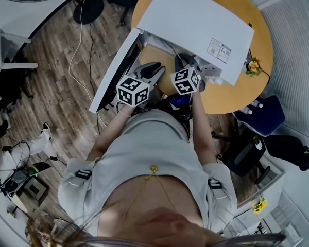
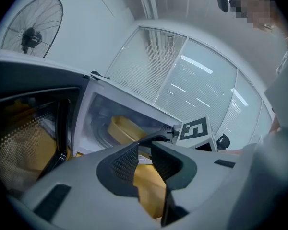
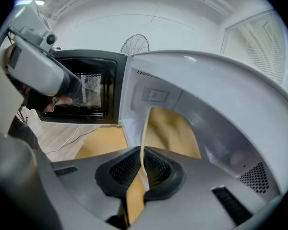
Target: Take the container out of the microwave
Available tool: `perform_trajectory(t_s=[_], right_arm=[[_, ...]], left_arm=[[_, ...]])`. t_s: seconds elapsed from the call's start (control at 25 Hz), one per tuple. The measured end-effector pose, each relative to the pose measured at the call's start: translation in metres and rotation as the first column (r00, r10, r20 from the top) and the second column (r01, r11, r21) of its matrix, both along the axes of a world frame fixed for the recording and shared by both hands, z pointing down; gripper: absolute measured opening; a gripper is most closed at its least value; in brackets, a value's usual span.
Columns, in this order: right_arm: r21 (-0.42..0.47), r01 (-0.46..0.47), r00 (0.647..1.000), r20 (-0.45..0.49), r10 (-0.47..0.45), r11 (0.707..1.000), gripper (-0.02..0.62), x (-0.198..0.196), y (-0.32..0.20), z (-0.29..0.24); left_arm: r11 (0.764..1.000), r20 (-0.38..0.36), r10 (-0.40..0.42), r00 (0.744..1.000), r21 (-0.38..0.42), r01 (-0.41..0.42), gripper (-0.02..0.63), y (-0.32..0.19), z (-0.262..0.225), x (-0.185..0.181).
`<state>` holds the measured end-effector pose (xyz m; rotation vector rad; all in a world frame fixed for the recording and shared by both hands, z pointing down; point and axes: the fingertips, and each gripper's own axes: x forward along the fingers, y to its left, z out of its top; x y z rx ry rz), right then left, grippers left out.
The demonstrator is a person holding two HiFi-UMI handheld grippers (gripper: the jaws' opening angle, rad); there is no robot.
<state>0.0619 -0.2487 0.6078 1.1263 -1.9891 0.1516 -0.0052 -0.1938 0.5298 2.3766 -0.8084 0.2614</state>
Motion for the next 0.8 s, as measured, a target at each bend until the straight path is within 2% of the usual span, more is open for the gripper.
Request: perform_trajectory(t_s=[0.8], right_arm=[[0.01,0.108,0.994,0.016,-0.108,0.994,0.03,-0.004,0.055,-0.009]], left_arm=[[0.996,0.008,-0.093,0.996,-0.006,0.093,0.087,0.038,0.006,0.006]])
